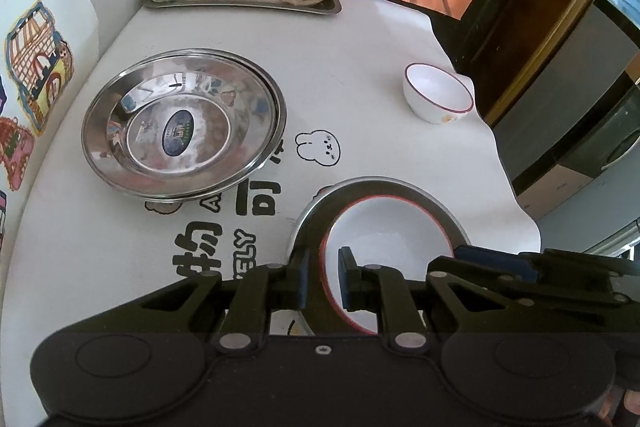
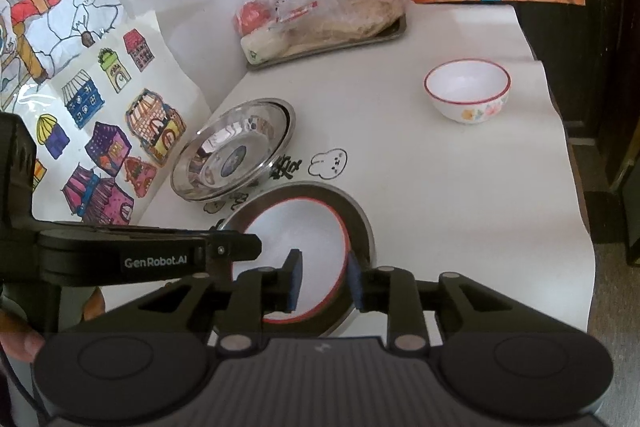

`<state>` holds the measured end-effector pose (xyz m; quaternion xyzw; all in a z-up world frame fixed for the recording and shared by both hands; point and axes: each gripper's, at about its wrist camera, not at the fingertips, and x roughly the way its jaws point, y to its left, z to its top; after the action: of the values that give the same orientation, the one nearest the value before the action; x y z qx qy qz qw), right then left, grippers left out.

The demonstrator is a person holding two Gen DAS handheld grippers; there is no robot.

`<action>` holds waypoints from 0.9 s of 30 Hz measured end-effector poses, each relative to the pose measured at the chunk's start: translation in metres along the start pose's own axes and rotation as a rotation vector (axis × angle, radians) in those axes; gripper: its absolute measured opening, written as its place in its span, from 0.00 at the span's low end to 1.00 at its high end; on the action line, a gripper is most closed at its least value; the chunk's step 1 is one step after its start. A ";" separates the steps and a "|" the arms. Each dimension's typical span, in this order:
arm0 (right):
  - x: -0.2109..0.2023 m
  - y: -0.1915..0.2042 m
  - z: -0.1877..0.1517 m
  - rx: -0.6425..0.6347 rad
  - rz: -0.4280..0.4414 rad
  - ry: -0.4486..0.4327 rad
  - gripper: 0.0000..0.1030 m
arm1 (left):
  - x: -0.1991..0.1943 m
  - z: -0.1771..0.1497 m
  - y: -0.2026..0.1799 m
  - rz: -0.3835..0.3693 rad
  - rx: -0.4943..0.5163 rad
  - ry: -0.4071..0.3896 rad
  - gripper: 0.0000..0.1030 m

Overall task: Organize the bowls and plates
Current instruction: 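Lower the white bowl into the steel bowl and open both grippers, then move both grippers toward the second white red-rimmed bowl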

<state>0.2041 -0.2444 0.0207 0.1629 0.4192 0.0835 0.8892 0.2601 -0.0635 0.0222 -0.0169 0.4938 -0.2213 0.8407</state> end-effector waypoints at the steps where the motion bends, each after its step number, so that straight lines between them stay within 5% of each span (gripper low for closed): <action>1: -0.002 0.000 0.000 -0.006 -0.001 -0.013 0.29 | -0.001 -0.001 0.000 0.000 -0.003 -0.005 0.16; 5: -0.011 0.002 -0.003 -0.041 -0.009 -0.058 0.33 | -0.005 -0.002 0.003 -0.014 -0.021 -0.030 0.18; 11: -0.027 -0.010 -0.005 -0.048 -0.006 -0.143 0.60 | -0.017 0.001 0.005 -0.045 -0.042 -0.085 0.28; 13: -0.033 -0.016 -0.004 -0.045 -0.003 -0.170 0.69 | -0.022 0.004 0.002 -0.010 -0.029 -0.118 0.48; 15: -0.038 -0.022 -0.003 -0.043 0.003 -0.197 0.76 | -0.027 0.007 -0.003 0.036 -0.002 -0.168 0.58; 27: -0.049 -0.066 0.004 -0.021 -0.019 -0.310 1.00 | -0.028 0.032 -0.016 0.035 0.034 -0.260 0.83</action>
<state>0.1765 -0.3206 0.0347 0.1606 0.2776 0.0532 0.9457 0.2695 -0.0726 0.0657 -0.0226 0.3772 -0.2106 0.9016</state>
